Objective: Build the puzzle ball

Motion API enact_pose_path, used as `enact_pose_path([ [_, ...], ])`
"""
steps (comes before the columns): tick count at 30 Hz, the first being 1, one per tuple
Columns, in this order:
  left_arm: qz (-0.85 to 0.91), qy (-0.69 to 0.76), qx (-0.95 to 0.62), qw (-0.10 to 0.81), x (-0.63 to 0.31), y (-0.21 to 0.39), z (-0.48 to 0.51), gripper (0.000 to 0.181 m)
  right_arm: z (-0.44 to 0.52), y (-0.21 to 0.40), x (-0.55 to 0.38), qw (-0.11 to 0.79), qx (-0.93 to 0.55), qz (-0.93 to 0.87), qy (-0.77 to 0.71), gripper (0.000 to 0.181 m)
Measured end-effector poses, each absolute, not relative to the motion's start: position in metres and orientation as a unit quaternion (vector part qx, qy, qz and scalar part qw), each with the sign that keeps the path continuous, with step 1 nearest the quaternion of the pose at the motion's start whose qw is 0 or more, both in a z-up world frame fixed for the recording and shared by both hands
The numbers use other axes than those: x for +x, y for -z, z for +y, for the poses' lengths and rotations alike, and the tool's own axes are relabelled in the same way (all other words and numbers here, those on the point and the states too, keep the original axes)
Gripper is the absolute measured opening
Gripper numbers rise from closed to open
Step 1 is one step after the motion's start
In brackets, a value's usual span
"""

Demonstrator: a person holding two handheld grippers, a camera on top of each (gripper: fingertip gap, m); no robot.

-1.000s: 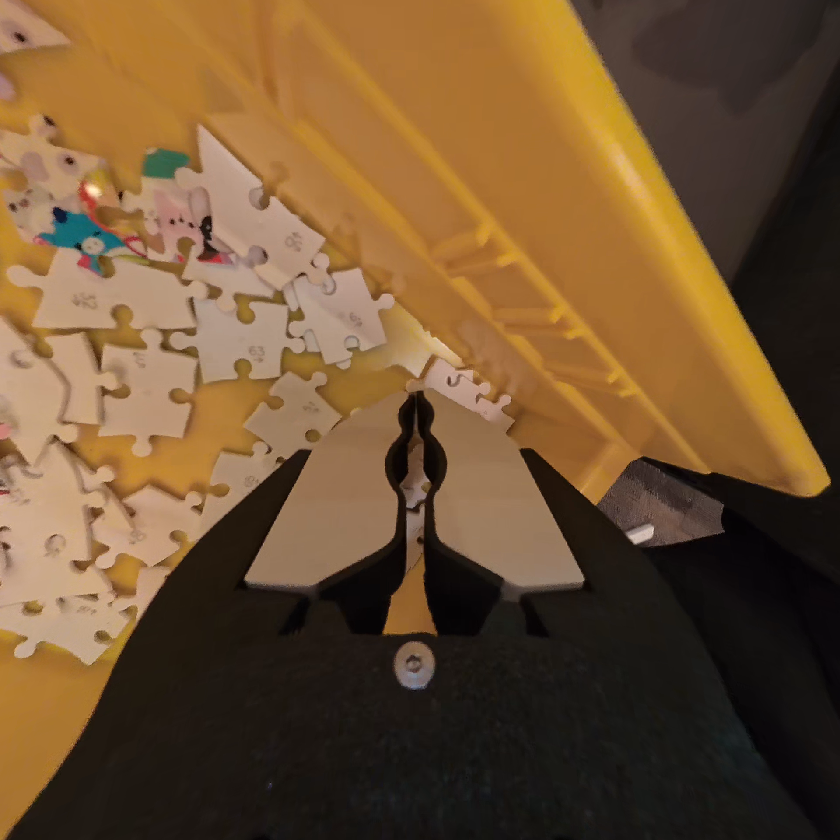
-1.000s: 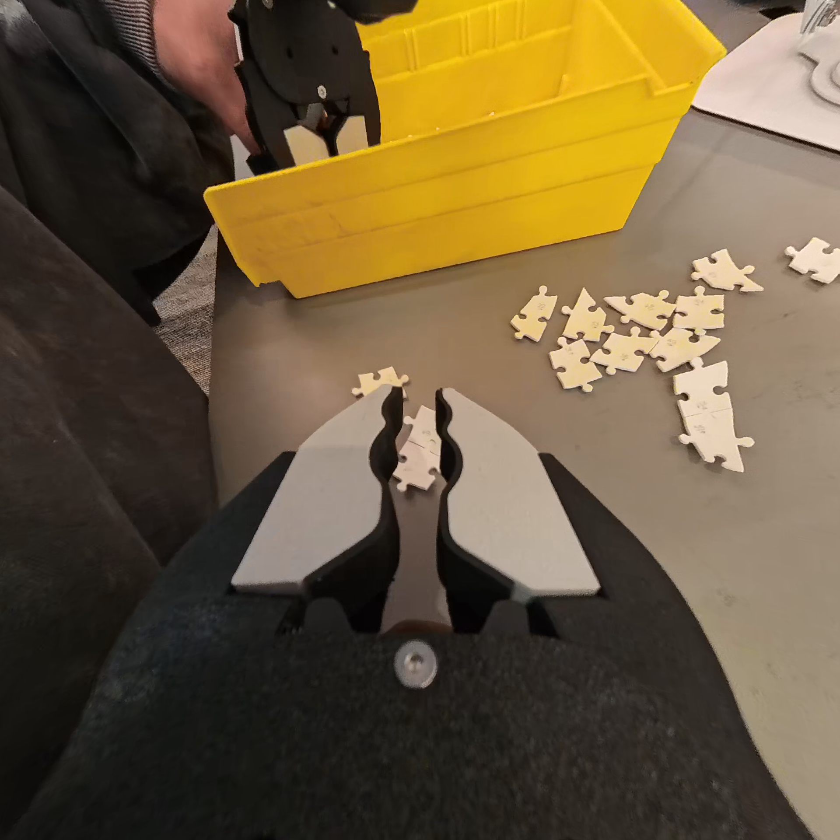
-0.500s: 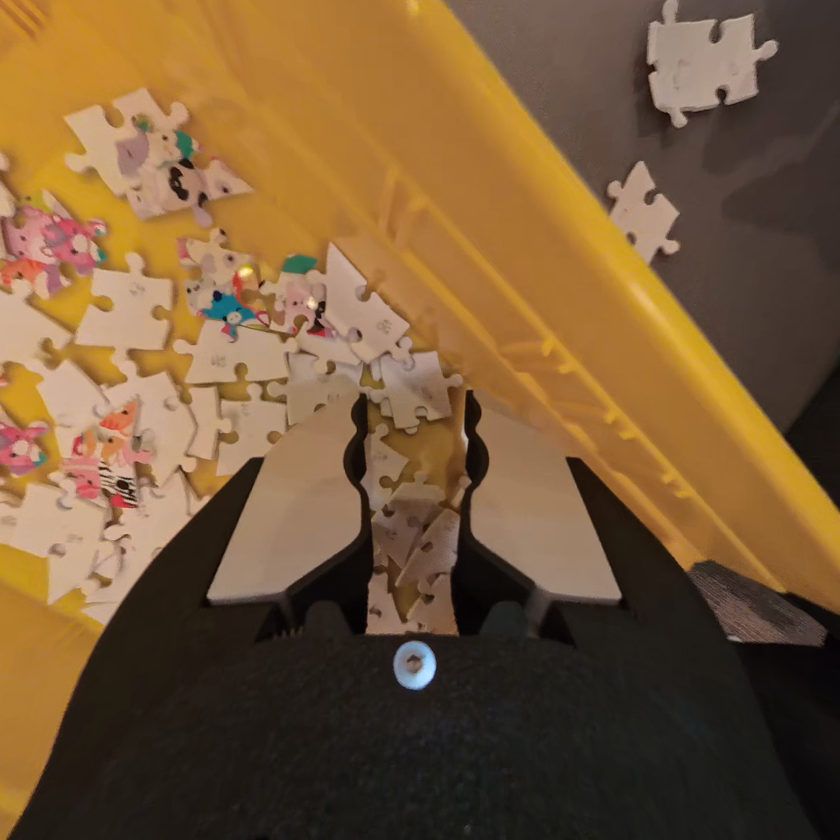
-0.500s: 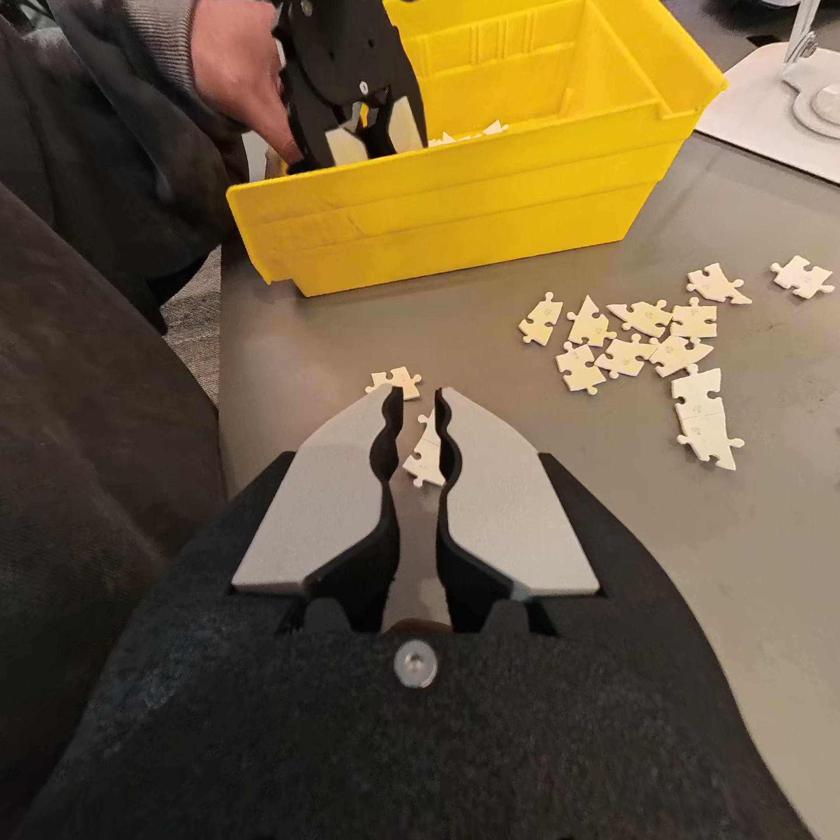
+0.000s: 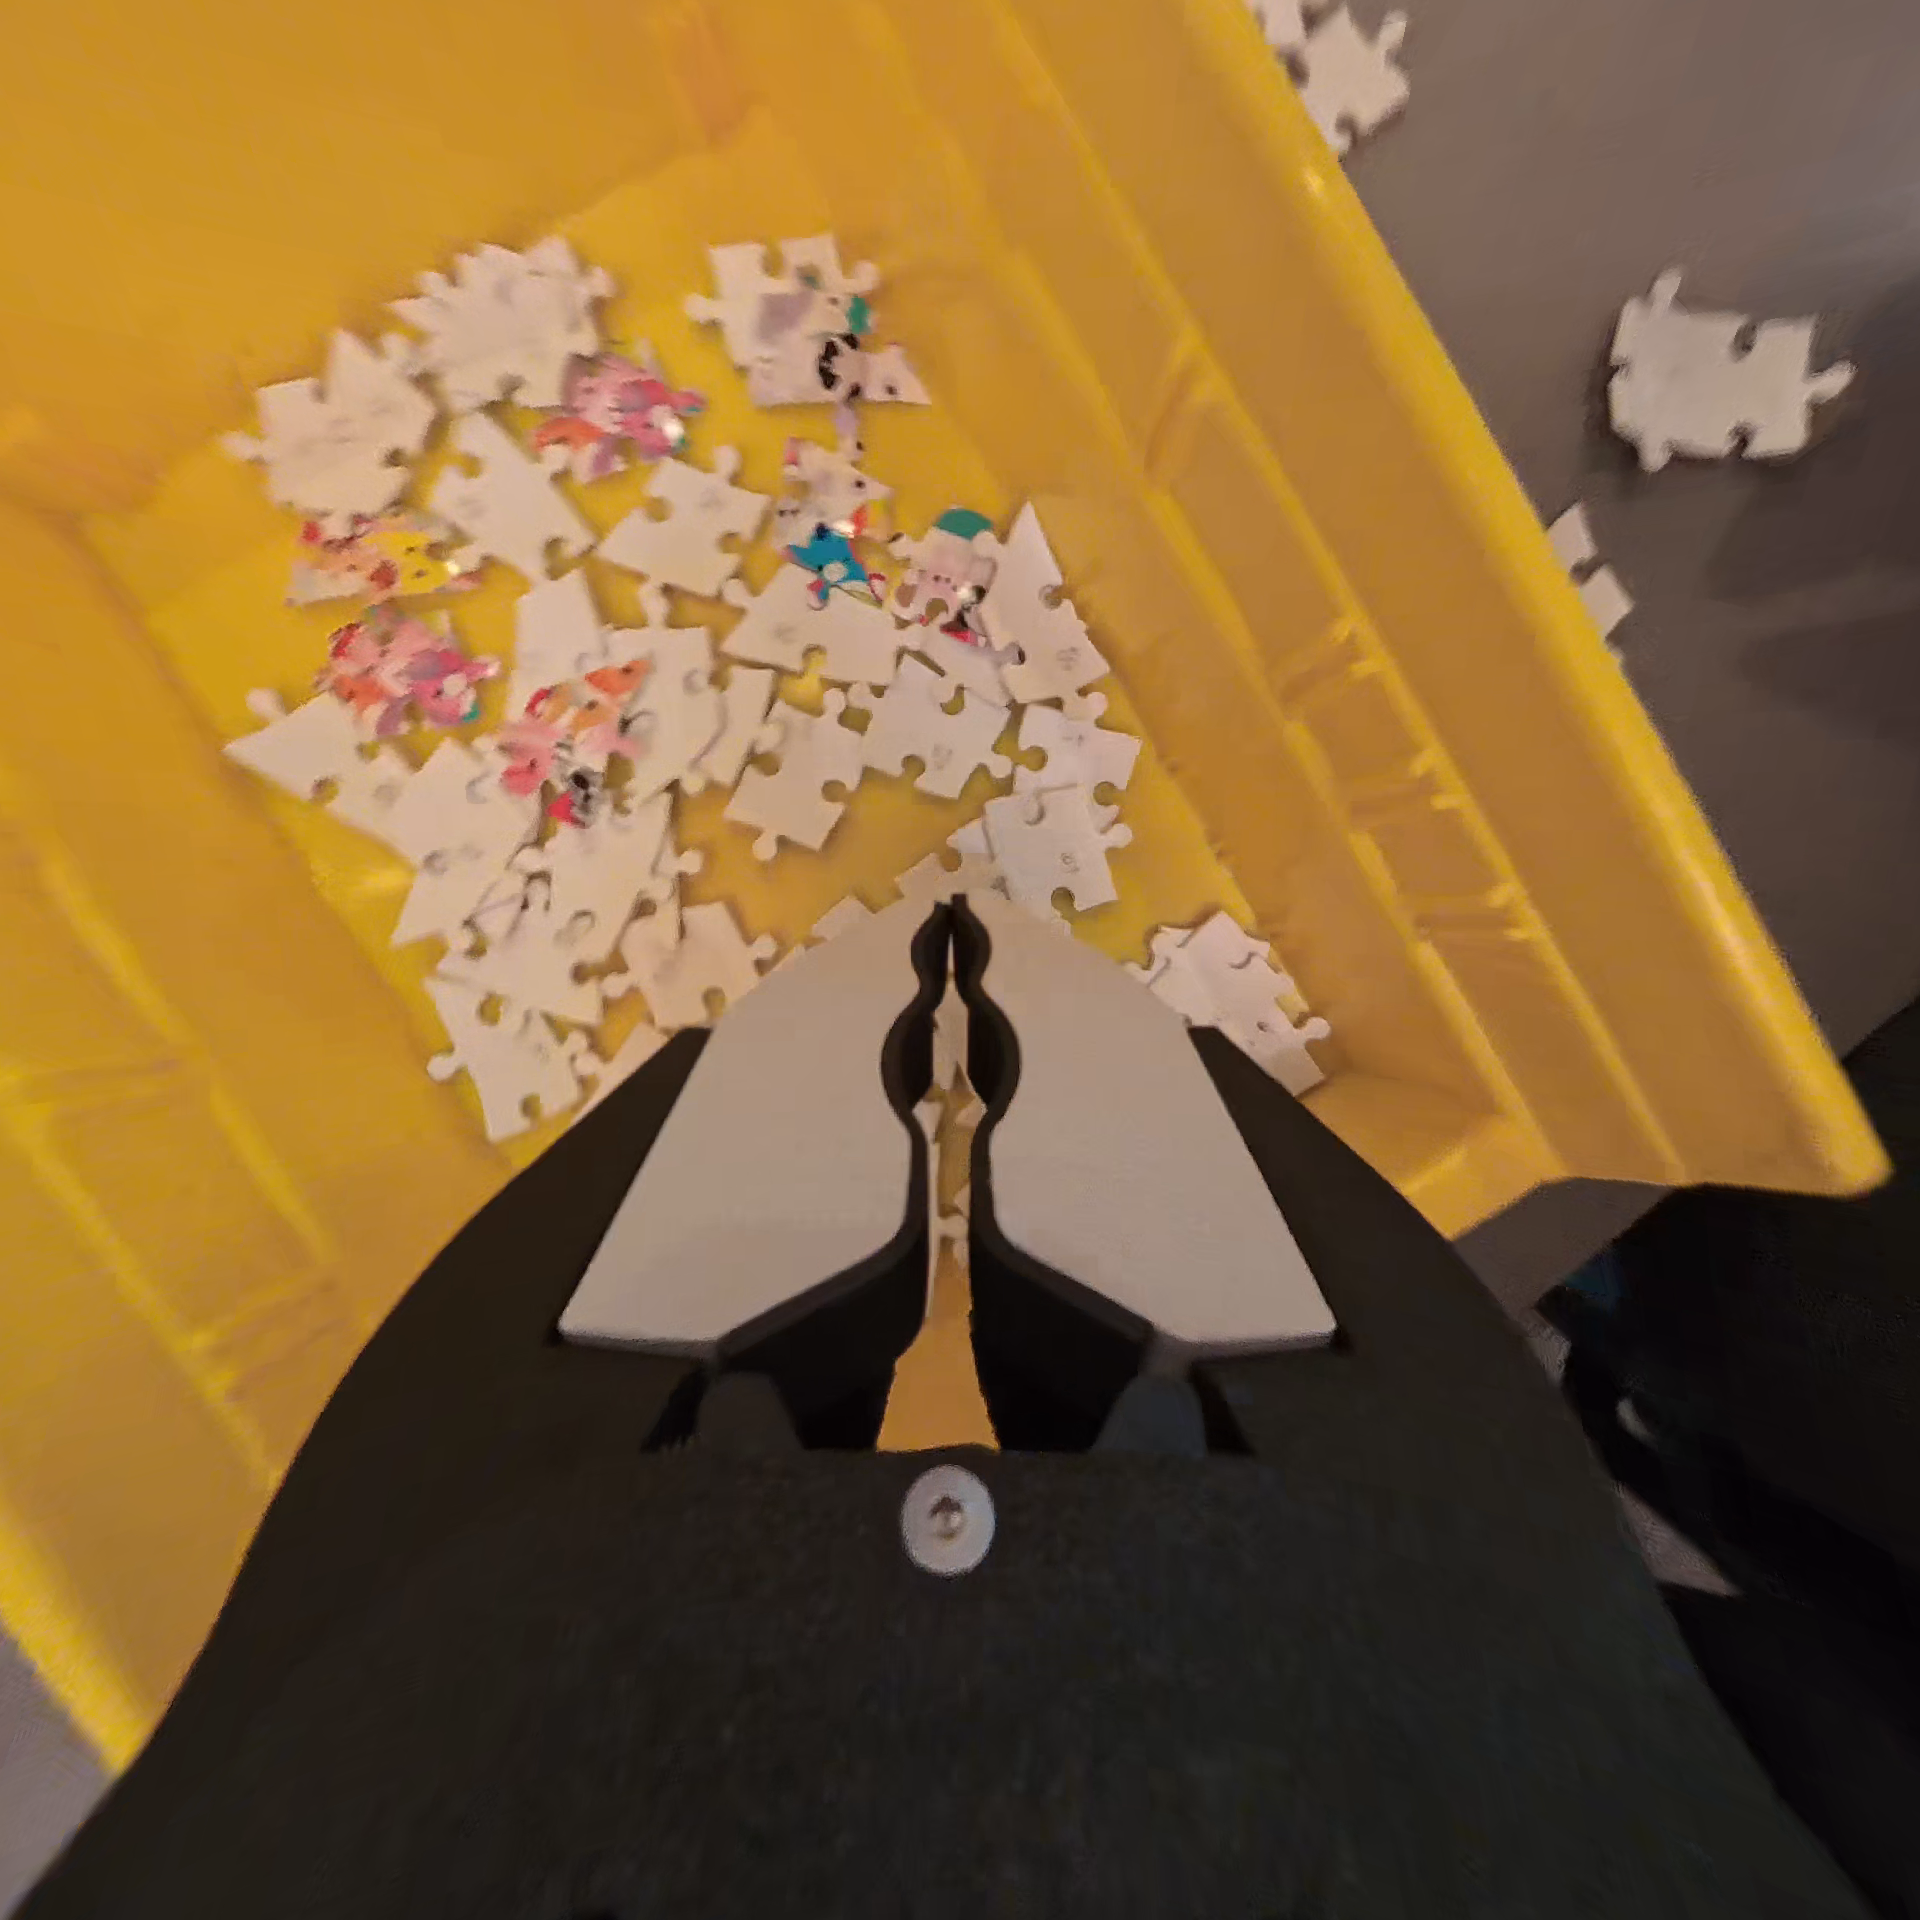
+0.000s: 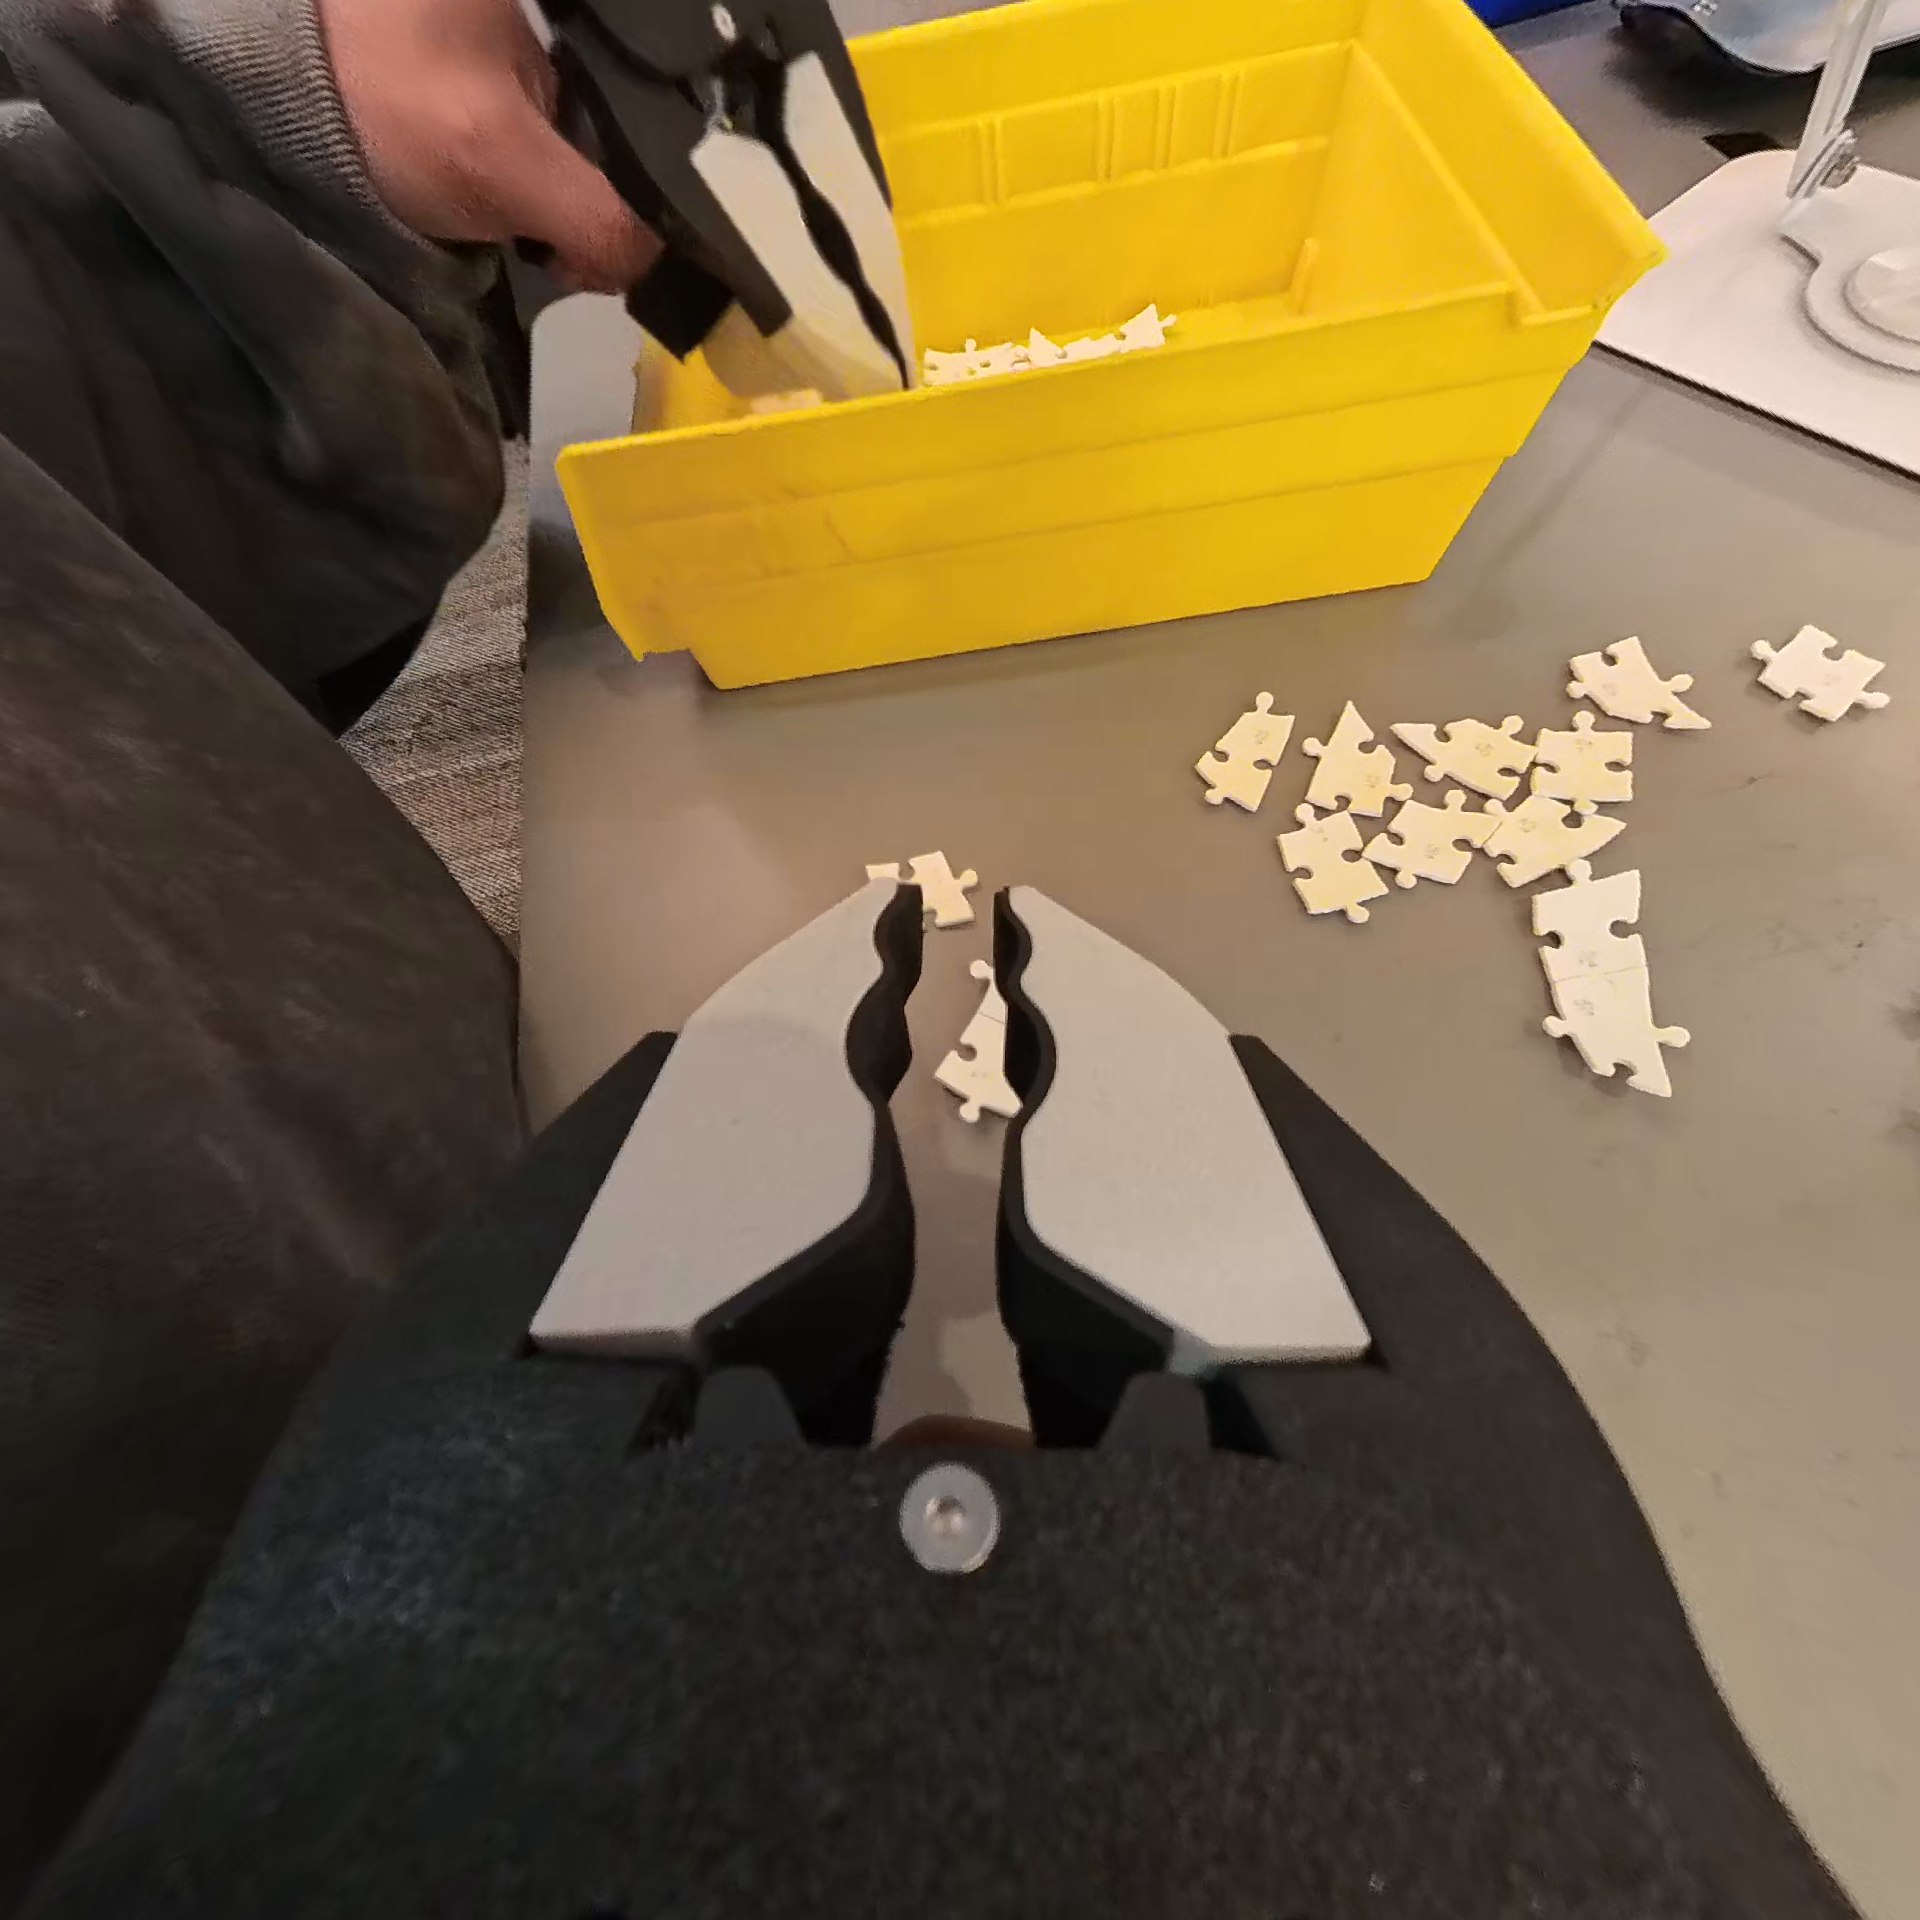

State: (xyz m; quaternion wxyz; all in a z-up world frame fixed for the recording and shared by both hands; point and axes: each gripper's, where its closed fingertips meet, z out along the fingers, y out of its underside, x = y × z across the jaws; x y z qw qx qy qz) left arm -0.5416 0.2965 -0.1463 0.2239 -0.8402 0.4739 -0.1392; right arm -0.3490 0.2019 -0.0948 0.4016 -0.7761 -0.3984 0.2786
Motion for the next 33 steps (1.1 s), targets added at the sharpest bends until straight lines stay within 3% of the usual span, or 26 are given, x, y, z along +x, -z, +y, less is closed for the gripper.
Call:
enact_pose_path([
  [3, 0.446, 0.173, -0.844, 0.245, -0.545, 0.135, 0.288, 0.003, 0.201, 0.093, -0.353, 0.401, -0.772, -0.403, -0.285, 0.013],
  [7, 0.464, 0.159, -0.843, 0.221, -0.539, 0.152, 0.281, 0.036, 0.196, 0.095, -0.360, 0.396, -0.766, -0.419, -0.283, 0.013],
  [13, 0.535, 0.114, -0.822, 0.158, -0.525, 0.187, 0.280, 0.056, 0.188, 0.095, -0.362, 0.397, -0.766, -0.428, -0.268, 0.013],
  [18, 0.557, 0.102, -0.812, 0.142, -0.519, 0.190, 0.284, 0.046, 0.190, 0.089, -0.357, 0.406, -0.770, -0.416, -0.263, 0.013],
  [26, 0.544, 0.118, -0.818, 0.144, -0.519, 0.185, 0.278, 0.017, 0.188, 0.084, -0.354, 0.411, -0.767, -0.418, -0.259, 0.013],
  [28, 0.524, 0.124, -0.827, 0.158, -0.521, 0.179, 0.280, 0.003, 0.186, 0.083, -0.354, 0.411, -0.766, -0.418, -0.262, 0.013],
  [33, 0.469, 0.145, -0.849, 0.193, -0.529, 0.159, 0.281, 0.002, 0.178, 0.075, -0.350, 0.424, -0.757, -0.424, -0.261, 0.012],
])
